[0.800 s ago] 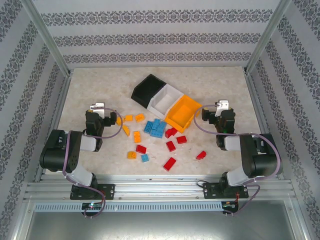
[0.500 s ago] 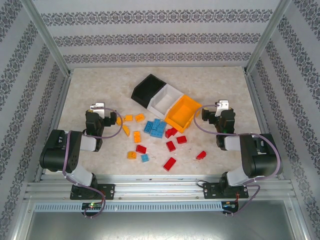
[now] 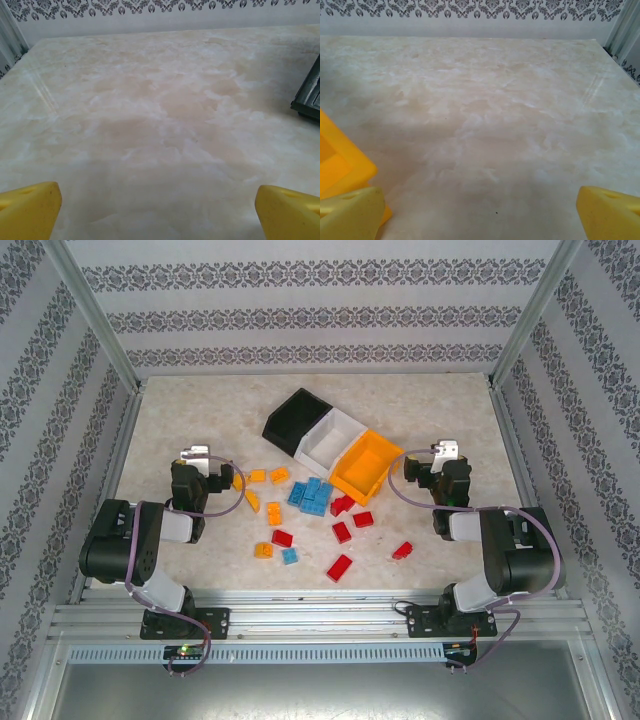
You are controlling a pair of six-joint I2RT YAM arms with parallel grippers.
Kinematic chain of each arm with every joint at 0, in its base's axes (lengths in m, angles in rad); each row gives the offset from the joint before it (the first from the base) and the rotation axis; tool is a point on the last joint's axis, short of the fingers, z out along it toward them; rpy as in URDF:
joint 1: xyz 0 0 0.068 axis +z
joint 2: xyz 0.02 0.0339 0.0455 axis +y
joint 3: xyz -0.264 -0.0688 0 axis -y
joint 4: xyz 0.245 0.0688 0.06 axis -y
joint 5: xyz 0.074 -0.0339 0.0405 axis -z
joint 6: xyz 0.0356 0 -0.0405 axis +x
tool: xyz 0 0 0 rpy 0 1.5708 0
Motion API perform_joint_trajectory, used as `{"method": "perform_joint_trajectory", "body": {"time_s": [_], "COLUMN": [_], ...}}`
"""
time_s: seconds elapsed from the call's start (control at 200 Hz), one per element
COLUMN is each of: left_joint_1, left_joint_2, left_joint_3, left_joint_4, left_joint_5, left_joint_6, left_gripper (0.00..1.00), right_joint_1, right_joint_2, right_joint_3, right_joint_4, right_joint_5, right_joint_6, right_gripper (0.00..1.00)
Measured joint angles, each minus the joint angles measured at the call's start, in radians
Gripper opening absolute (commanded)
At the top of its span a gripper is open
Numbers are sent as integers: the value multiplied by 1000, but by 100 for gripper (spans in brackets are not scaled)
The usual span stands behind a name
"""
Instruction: Sort the legos into containers by color
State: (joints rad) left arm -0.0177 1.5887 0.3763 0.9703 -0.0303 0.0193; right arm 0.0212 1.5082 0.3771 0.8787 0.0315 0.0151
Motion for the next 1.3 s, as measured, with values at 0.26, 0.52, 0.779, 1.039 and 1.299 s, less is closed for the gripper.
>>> {"method": "perform_joint_trajectory", "body": {"time_s": [0.26, 0.52, 0.779, 1.039, 1.299], "left_joint_1": [0, 0, 0, -1, -1], "left_joint_2": [-1, -198, -443, -473, -444], "left_joint_3": [-1, 0, 149, 414, 523], "left_joint_4": [0, -150, -476, -930, -1284], "left_joint_5": [-19, -112, -200, -200, -77], "left_joint_6": [-2, -31, -144, -232, -402], "left_gripper": [100, 100, 100, 100, 100], "right_joint_1": [0, 0, -13, -13, -12], "right_joint_2": [-1, -156, -275, -286, -254], "right_joint_3": [2, 110, 443, 604, 694], "right_joint_4": [-15, -302, -808, -1220, -1543], "right_joint_5": [6, 116, 152, 82, -66], "right_joint_6": [6, 61, 249, 393, 459], "right_gripper": [98, 98, 98, 98, 97]}}
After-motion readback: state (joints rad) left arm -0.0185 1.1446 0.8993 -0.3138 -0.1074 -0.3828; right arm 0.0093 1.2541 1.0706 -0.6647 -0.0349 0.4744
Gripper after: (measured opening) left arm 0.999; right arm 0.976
